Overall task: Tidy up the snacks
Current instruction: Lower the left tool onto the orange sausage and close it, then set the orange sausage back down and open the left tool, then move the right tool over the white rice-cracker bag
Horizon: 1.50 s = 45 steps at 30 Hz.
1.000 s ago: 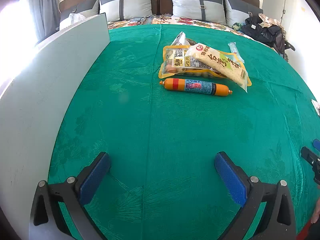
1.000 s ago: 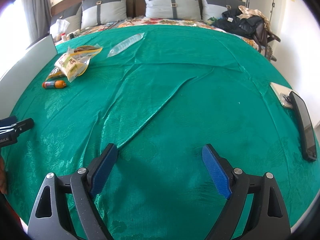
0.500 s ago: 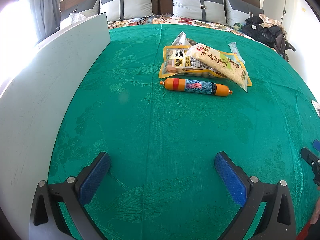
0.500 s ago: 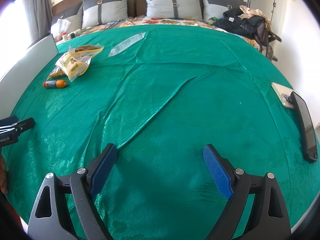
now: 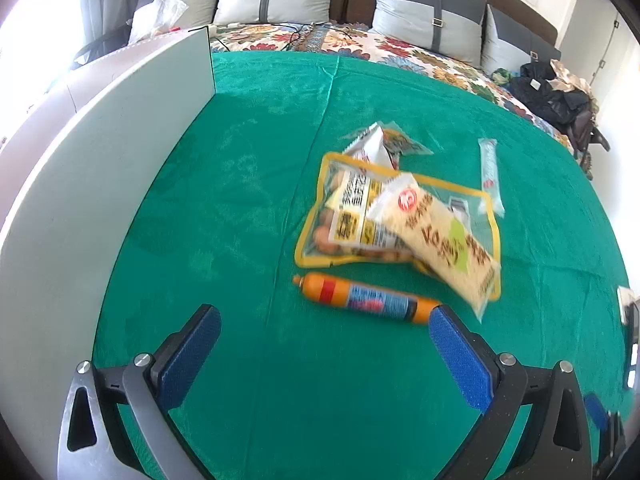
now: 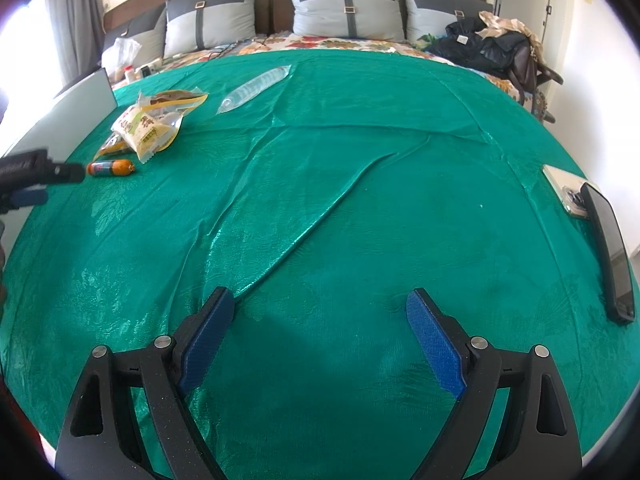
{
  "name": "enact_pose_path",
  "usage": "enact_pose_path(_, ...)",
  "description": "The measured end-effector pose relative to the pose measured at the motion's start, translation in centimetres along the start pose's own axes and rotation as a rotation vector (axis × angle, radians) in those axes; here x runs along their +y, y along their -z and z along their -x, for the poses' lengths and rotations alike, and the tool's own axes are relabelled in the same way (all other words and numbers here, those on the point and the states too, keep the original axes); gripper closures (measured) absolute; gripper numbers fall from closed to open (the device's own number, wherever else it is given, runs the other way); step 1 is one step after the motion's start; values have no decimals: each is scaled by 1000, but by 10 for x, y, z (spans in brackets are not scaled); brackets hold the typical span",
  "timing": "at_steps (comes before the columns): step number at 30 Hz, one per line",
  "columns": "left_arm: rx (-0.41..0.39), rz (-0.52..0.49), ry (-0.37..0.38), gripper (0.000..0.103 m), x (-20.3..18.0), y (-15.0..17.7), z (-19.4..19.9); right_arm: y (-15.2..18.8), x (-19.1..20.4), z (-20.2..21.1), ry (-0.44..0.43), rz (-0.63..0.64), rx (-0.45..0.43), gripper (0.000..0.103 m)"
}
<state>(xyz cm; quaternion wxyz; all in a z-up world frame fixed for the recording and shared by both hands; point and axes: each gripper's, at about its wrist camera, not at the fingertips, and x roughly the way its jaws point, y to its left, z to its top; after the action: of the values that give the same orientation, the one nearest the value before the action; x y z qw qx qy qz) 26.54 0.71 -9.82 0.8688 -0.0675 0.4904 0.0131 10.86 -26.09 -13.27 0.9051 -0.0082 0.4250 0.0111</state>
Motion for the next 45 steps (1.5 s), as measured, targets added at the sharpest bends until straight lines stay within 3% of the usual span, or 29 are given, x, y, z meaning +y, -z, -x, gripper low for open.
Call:
enact_pose_path(6,91,-6,-96,1,-9,-7,-41,0,0,0,0,0,0,12)
enact_pose_path(12,81,-100,-82,1,19,19,-23,0,1,0,0,0,1,12)
enact_pose_path(17,94,-116,-42,5,26,19,-20,0,1,0,0,1,2,11)
enact_pose_path(20,65,-162,-10,37,11,18,-15,0,1,0,0,1,2,11)
enact_pose_path(22,57,-193,-2,83,1,20,-9,0,1,0,0,1,2,11)
enact_pose_path(23,65,-197,0,88,-1,21,-8,0,1,0,0,1,2,11)
enact_pose_path(28,78,-176,6,88,17,37,7,-1,2,1,0,1,1,11)
enact_pose_path(33,50,-179,-33,88,49,57,26,-1,2,1,0,0,1,11)
enact_pose_path(35,51,-167,-19,80,56,64,24,-1,2,1,0,0,1,11)
enact_pose_path(36,20,-166,-12,66,58,66,26,-1,2,1,0,0,1,11)
enact_pose_path(37,17,-171,-24,38,59,67,23,-1,2,1,0,0,1,11)
enact_pose_path(39,-15,-182,-53,17,59,72,17,-1,2,1,1,0,0,11)
enact_pose_path(42,-65,-160,-52,6,66,75,13,0,2,3,1,0,-4,11)
enact_pose_path(45,-53,-123,-37,0,75,73,7,0,2,3,1,-1,-5,11)
